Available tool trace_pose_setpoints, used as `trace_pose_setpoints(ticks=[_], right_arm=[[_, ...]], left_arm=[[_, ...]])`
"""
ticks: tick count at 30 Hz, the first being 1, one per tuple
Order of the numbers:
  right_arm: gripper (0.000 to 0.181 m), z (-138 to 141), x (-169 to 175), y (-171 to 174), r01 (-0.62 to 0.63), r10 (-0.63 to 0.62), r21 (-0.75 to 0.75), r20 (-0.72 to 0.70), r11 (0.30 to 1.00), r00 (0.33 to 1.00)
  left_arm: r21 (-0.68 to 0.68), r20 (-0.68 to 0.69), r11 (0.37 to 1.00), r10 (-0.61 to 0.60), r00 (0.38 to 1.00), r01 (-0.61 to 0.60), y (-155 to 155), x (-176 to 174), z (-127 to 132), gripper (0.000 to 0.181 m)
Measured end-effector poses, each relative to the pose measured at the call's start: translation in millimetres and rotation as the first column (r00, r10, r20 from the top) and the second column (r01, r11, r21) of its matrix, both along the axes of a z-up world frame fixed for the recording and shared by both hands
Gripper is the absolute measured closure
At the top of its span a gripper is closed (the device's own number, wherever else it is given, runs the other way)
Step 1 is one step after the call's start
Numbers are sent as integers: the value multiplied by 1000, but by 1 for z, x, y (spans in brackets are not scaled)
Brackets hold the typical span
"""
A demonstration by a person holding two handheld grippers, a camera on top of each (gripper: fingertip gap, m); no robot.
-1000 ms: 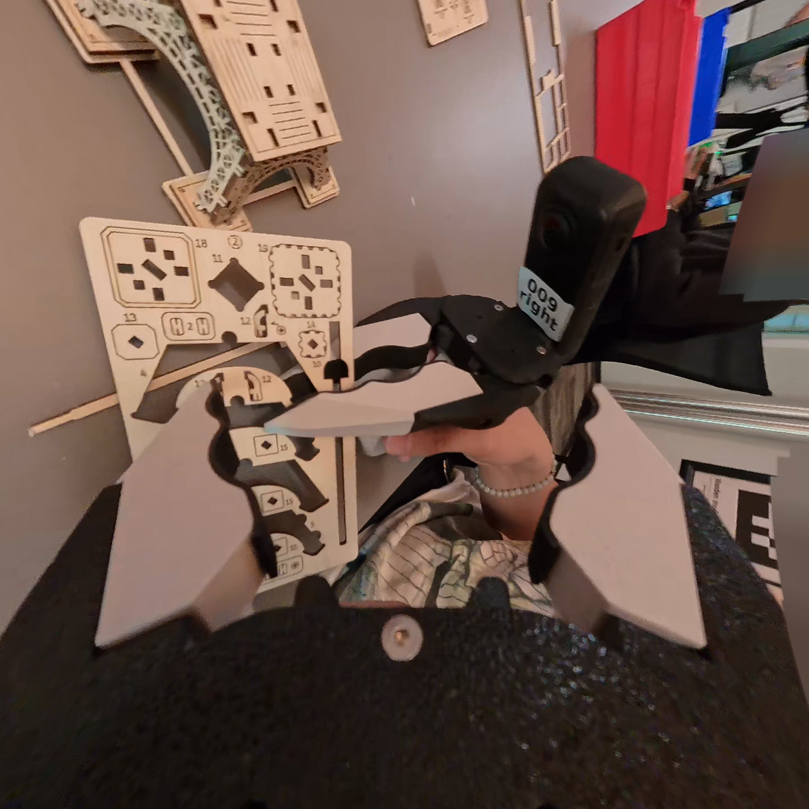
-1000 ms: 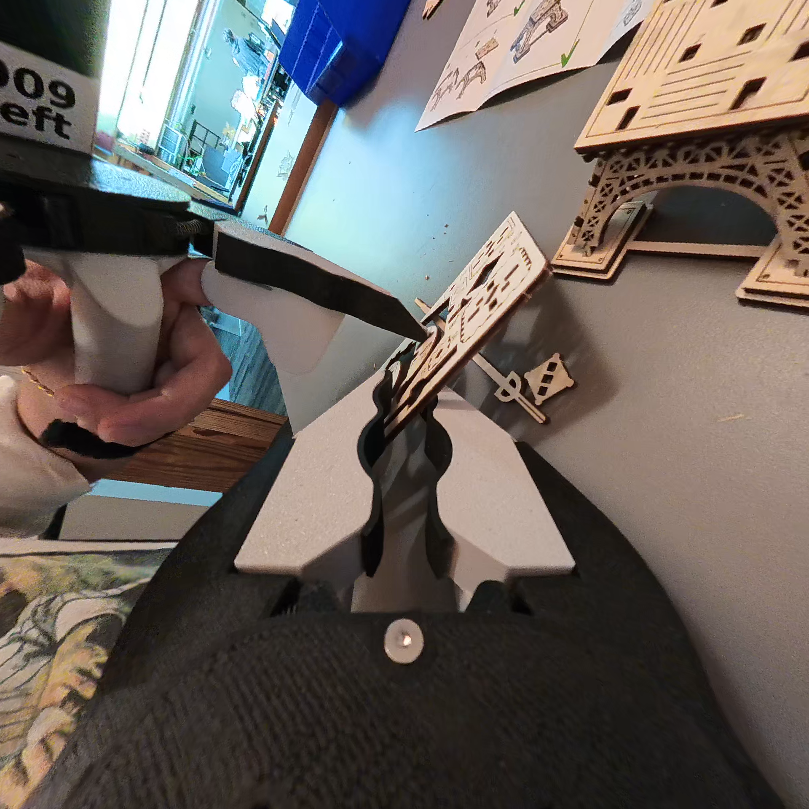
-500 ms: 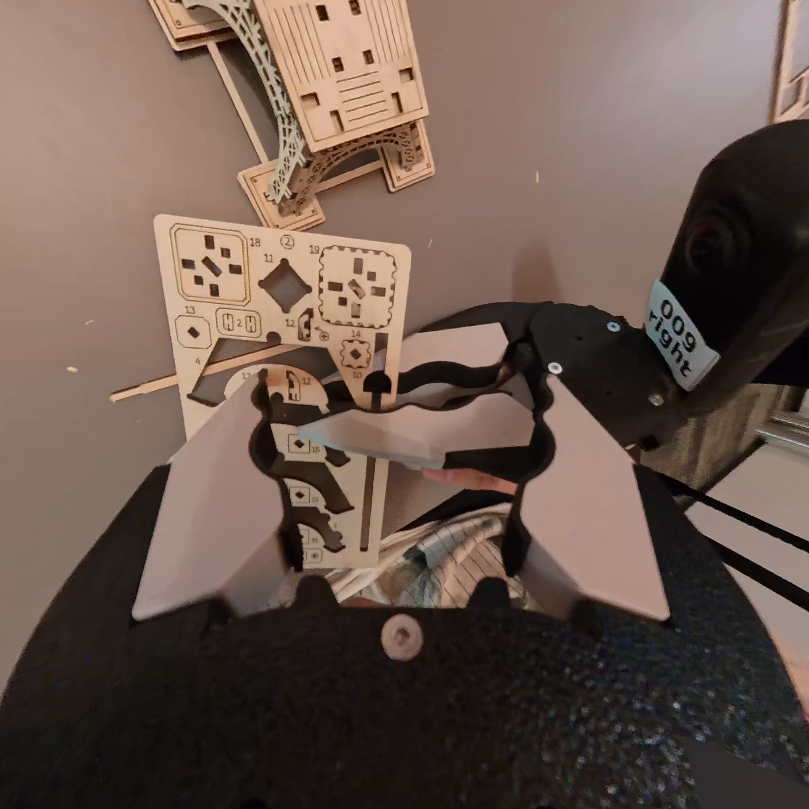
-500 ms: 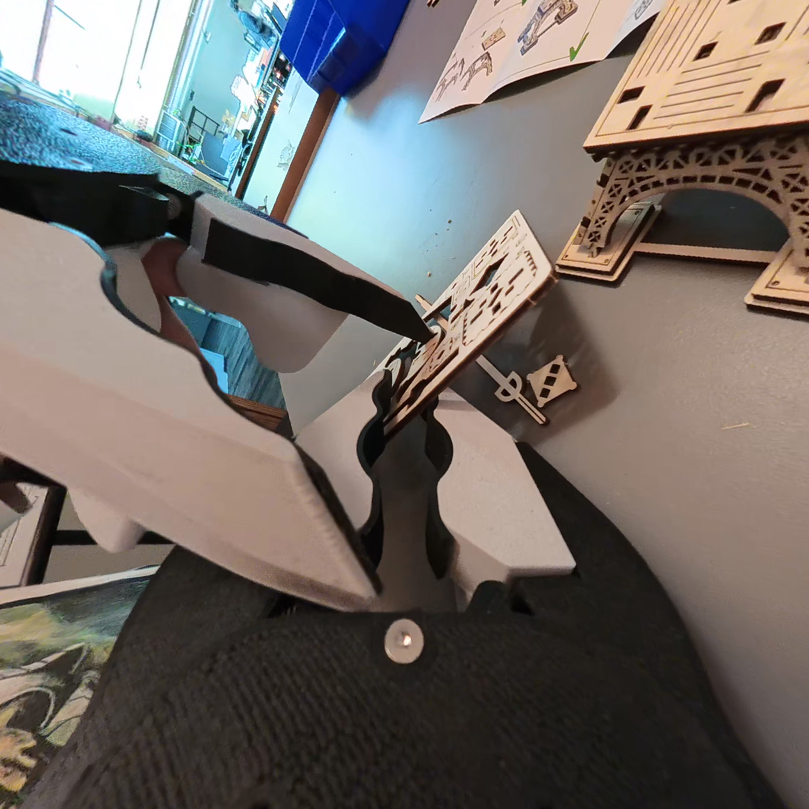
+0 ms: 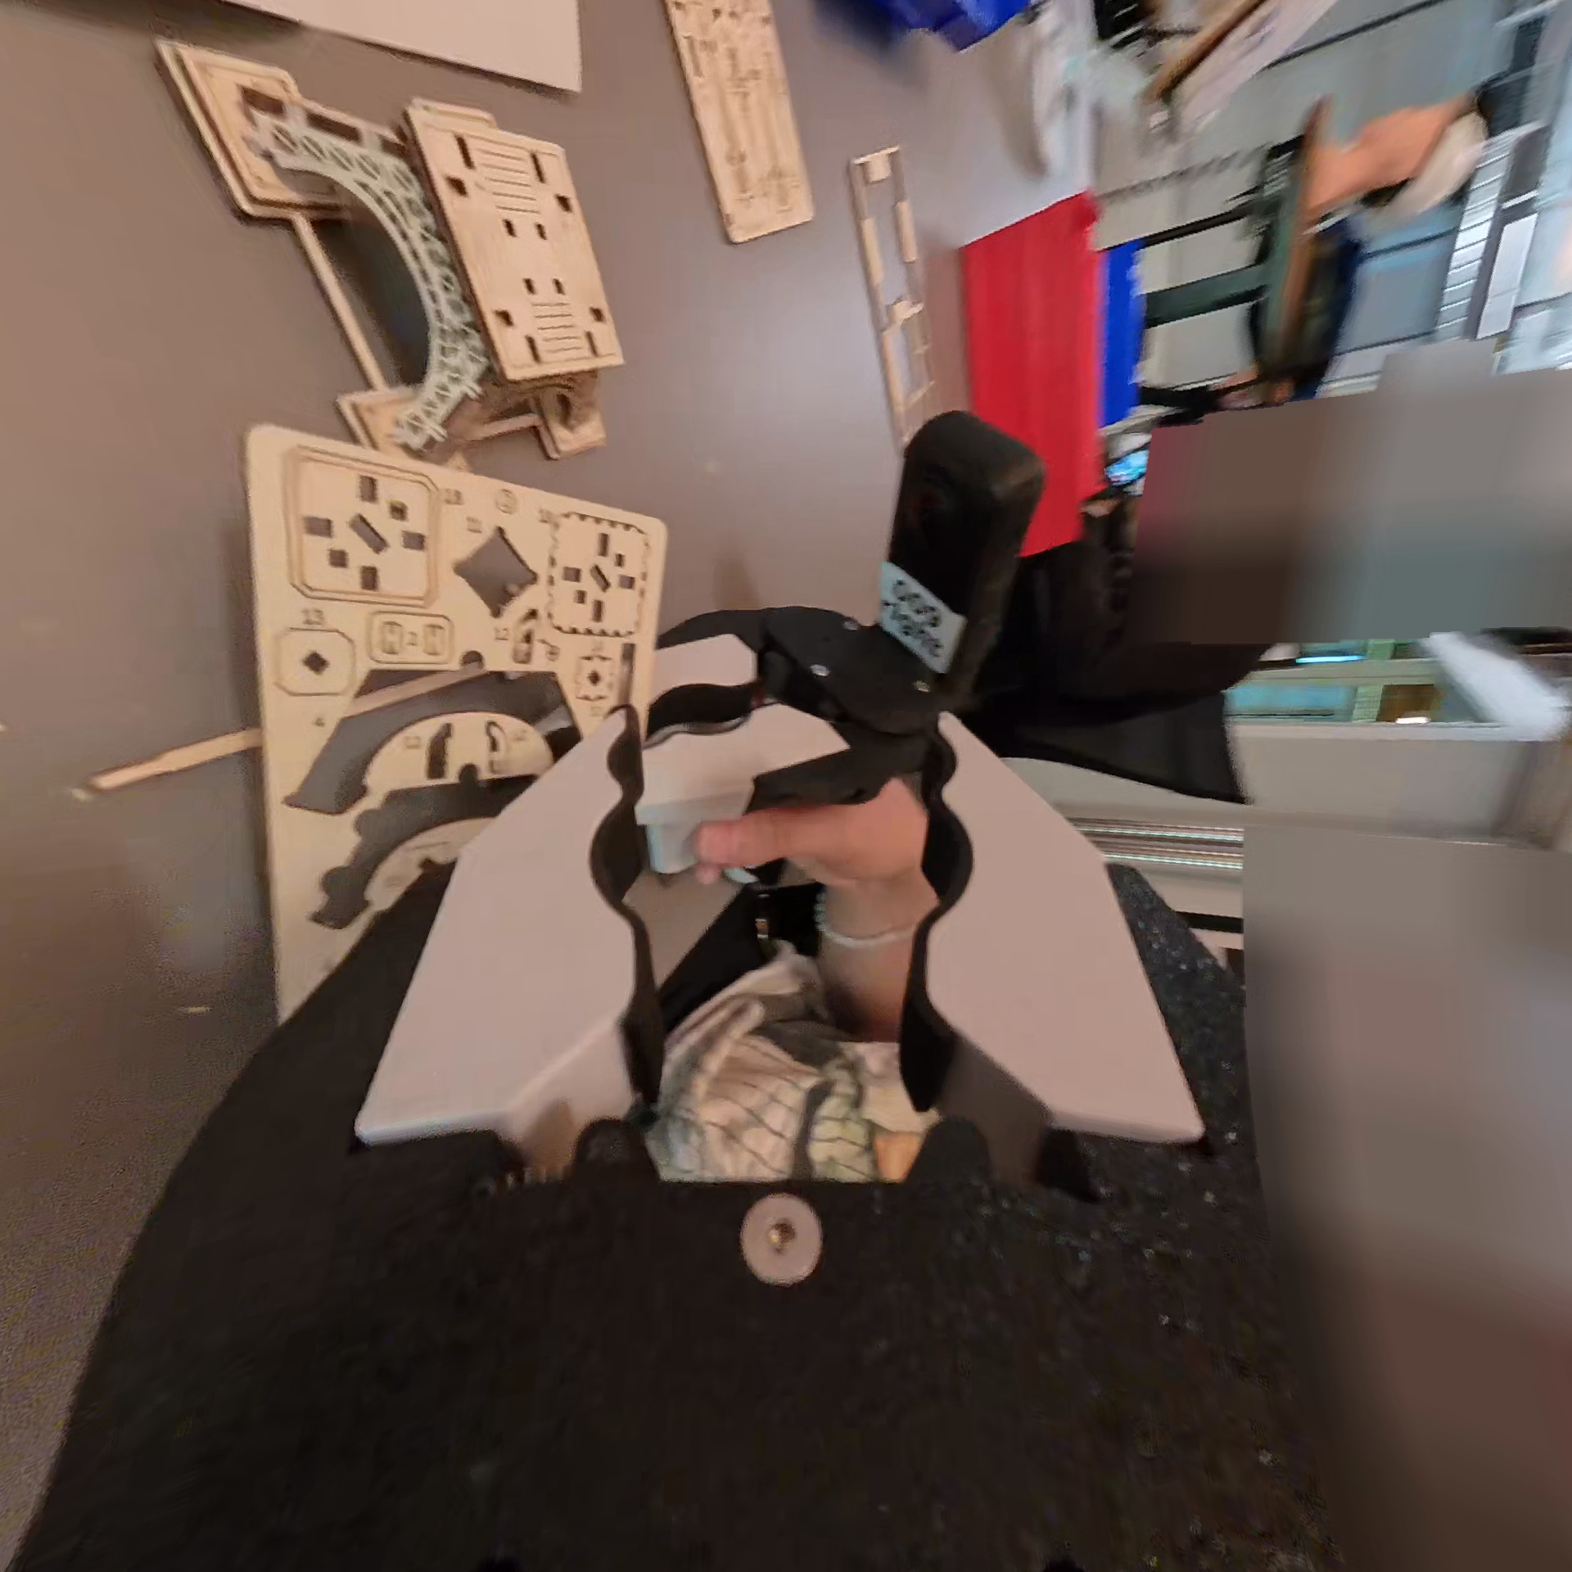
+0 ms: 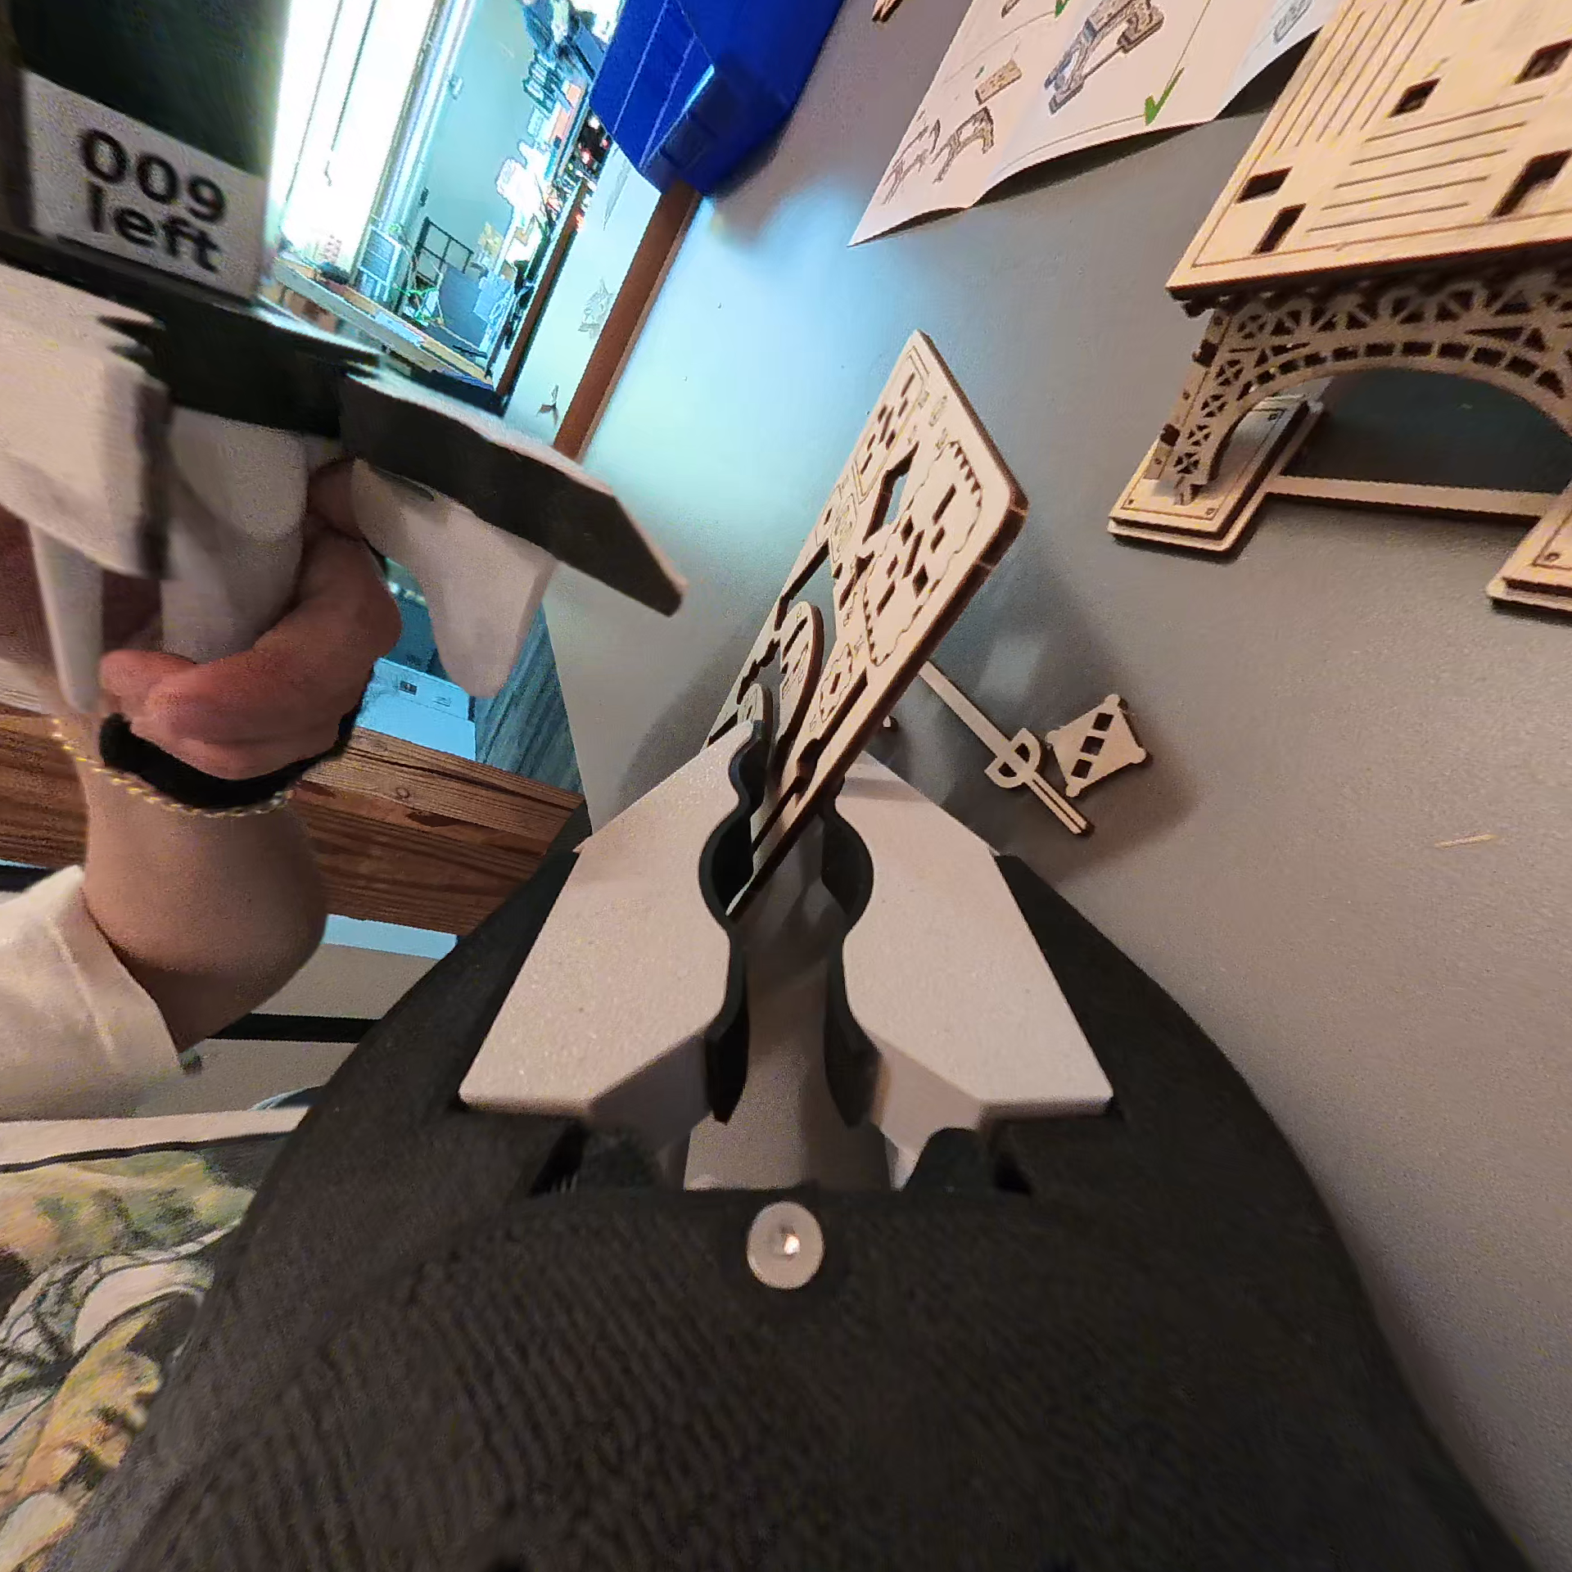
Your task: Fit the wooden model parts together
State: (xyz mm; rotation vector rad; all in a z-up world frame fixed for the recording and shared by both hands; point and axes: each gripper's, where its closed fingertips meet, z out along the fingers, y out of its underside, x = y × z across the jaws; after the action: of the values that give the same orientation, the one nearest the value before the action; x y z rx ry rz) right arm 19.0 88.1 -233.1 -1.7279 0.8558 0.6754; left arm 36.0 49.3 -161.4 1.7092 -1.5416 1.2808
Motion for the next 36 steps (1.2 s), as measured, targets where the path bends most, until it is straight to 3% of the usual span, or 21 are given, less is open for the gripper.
trace_pose_setpoints(ticks=[2, 4, 6, 7, 8, 9, 10, 11, 14, 17, 27, 36], right_arm=[[174, 0, 0, 0, 0, 0, 1, -2, 1000, 1000], [174, 0, 0, 0, -3, 3, 3, -3, 1000, 1000], [174, 1, 0, 0, -4, 4, 6, -4, 1000, 1000], [175, 1, 0, 0, -4, 4, 8, -4, 1000, 1000], [175, 1, 0, 0, -4, 4, 8, -5, 1000, 1000], [175, 1, 0, 0, -4, 4, 7, -5, 1000, 1000], [175, 1, 0, 0, -3, 3, 7, -5, 1000, 1000], [175, 1, 0, 0, -3, 3, 7, -4, 1000, 1000], [175, 0, 0, 0, -2, 2, 3, 0, 1000, 1000], [174, 1, 0, -1, -1, 1, 3, 2, 1000, 1000], [174, 0, 0, -1, -2, 2, 1, 2, 1000, 1000], [173, -2, -2, 0, -13, 13, -16, -1, 1000, 1000]], left_arm=[[-107, -18, 994, -22, 1000, 20, -2, -6, 4, 118], [-121, 118, 985, -113, 987, 127, -3, -12, 11, 137], [127, 301, 976, -206, 931, 175, 11, -10, -2, 145], [324, 352, 937, -250, 902, 134, 26, -3, -16, 128], [497, 388, 864, -303, 870, 79, 41, 4, -26, 101], [624, 412, 781, -346, 843, 16, 54, 12, -32, 88], [699, 428, 714, -374, 823, -39, 63, 17, -35, 84], [722, 437, 689, -382, 814, -65, 64, 20, -35, 84], [699, 384, 713, -309, 870, -55, 63, 21, -49, 84], [732, 307, 679, -250, 918, -60, 76, 21, -72, 82], [683, 271, 729, -188, 944, -51, 71, 18, -81, 86], [710, 195, 704, -184, 963, -9, 75, 14, -91, 83]])
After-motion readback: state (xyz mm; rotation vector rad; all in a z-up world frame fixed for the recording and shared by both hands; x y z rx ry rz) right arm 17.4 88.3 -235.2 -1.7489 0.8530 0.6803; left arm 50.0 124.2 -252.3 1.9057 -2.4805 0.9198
